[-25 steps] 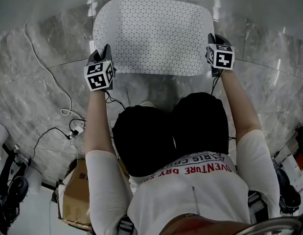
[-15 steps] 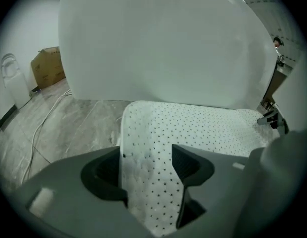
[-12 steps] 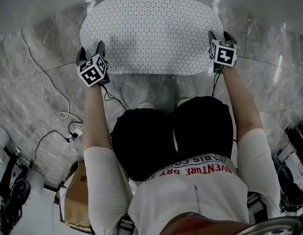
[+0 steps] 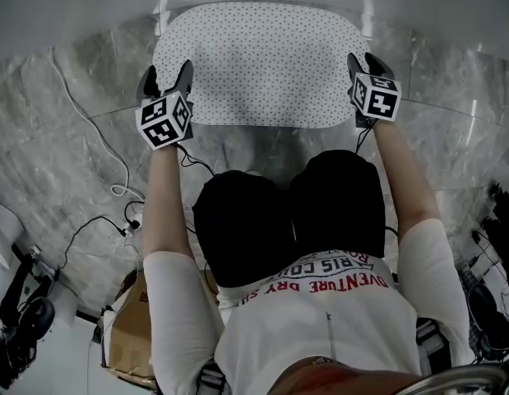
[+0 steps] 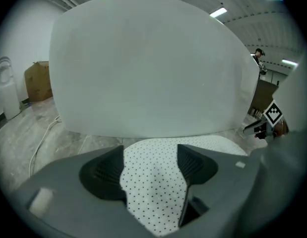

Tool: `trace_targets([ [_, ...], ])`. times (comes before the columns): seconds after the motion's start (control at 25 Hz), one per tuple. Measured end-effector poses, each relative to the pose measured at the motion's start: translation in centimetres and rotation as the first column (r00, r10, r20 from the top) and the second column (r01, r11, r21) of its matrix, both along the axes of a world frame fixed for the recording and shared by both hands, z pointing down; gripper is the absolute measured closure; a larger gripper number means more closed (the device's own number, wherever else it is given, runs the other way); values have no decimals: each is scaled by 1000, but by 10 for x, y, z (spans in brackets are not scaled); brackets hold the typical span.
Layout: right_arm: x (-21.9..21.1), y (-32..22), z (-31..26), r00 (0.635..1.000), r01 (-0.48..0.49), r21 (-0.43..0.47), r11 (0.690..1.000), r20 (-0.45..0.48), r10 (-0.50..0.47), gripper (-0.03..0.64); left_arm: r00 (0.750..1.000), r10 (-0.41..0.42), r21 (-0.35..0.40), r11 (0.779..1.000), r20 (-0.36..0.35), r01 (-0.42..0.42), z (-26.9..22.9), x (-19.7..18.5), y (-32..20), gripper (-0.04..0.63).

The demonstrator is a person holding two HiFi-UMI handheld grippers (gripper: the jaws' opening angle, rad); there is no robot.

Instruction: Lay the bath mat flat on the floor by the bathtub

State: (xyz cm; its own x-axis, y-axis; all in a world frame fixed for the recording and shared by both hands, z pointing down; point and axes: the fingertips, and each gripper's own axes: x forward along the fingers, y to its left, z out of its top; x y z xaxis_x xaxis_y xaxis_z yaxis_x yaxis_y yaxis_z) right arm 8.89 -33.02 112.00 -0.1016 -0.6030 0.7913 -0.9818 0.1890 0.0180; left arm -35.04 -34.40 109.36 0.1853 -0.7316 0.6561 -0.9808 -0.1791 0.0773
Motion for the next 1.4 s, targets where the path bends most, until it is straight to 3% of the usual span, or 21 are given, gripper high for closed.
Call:
trace_targets([
  [0.08,-10,-2,-24,1000,22,24,999,15,-22,551,999,35,30,999,19,-36,-28,14,0,420],
  [0.12,-16,-2,-38,999,36,36,999,23,-37,561,998,62,48,997,32,-63,-44,23,0,482],
  [0.24,-36,-6,-81,994,86,83,993,55,-91,606,989,141,92,985,46,-145,-91,49,0,574],
  [0.32,-50,-6,-116,989,122,116,986,74,-131,607,982,182,101,977,49,-186,-119,66,4,583],
  [0.44,-72,14,-178,978,159,142,977,110,-175,607,965,244,53,967,95,-250,-159,87,27,583],
  [0.56,-89,29,-250,968,193,175,965,124,-216,607,972,232,22,972,23,-232,-220,103,42,583],
  [0.68,-98,37,-334,962,205,222,953,132,-238,607,968,247,42,969,-38,-245,-296,122,52,583],
  [0.96,-121,69,-529,942,225,330,916,168,-292,607,952,299,183,941,-64,-283,-502,136,83,583],
  [1.12,-120,80,-618,934,226,376,899,179,-310,607,953,304,279,916,-12,-289,-606,140,90,584],
  [1.28,-118,75,-701,930,231,450,863,158,-331,607,953,304,357,892,-15,-279,-698,146,84,583],
  [1.4,-116,76,-762,933,238,515,823,115,-341,607,948,317,420,862,-6,-286,-763,150,87,583],
])
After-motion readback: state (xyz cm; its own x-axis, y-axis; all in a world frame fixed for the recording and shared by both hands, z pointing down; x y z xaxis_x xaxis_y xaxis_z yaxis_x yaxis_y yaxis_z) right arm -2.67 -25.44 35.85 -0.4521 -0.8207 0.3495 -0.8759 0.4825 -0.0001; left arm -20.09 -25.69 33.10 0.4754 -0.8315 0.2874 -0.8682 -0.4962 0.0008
